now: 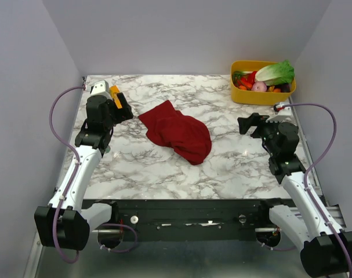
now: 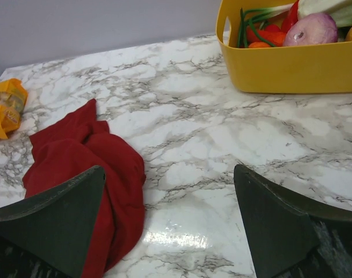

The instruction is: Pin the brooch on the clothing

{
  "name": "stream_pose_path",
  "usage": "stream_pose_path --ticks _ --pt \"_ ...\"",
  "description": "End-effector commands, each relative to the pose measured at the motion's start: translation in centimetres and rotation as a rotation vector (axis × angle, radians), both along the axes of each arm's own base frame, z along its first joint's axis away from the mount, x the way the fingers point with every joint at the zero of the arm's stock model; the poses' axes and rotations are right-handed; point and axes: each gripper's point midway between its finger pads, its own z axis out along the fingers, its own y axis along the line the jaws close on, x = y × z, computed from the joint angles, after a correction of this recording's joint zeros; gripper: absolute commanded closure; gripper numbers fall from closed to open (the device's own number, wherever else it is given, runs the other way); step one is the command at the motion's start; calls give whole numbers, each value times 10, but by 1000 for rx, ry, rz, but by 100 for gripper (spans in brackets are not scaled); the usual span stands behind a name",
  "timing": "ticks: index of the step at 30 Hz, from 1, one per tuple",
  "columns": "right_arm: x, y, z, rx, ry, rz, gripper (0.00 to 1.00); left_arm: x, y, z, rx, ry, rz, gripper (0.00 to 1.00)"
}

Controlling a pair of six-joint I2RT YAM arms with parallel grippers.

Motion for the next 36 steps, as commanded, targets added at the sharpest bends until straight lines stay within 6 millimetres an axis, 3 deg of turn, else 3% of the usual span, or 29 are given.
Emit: stream_pose_path --ticks 1,7,8,10,11,13,14,16,17,19,20,26,36 --pt "0 7 -1 12 22 35 0 0 4 -5 -18 22 37 1" --pt "2 9 -4 12 33 43 0 15 -14 -17 -72 71 -32 1" --pt "2 9 -5 11 36 43 0 22 -17 -30 -74 116 -39 1" --pt "2 9 -7 10 42 44 0 33 -23 -30 -93 156 -54 1" --pt "2 9 -7 10 44 47 0 41 -27 -48 -104 219 -56 1" --pt "3 10 -9 10 50 50 0 52 -36 -50 -126 265 -86 1" --pt "4 10 -10 9 54 52 0 59 -45 -71 -145 331 -121 1" --pt "5 11 -13 9 62 55 0 70 -50 -77 -166 381 -128 1" --pt "5 11 -13 7 65 55 0 76 -55 -100 -176 442 -137 5" --pt "7 12 -15 9 73 58 0 84 -57 -108 -190 488 -123 10" --pt "7 12 -16 7 74 59 0 87 -56 -125 -197 530 -110 16" --pt "11 12 -22 2 96 61 0 103 -52 -163 -251 622 -57 23" --pt "15 12 -27 0 115 52 0 122 -57 -214 -312 706 -57 26"
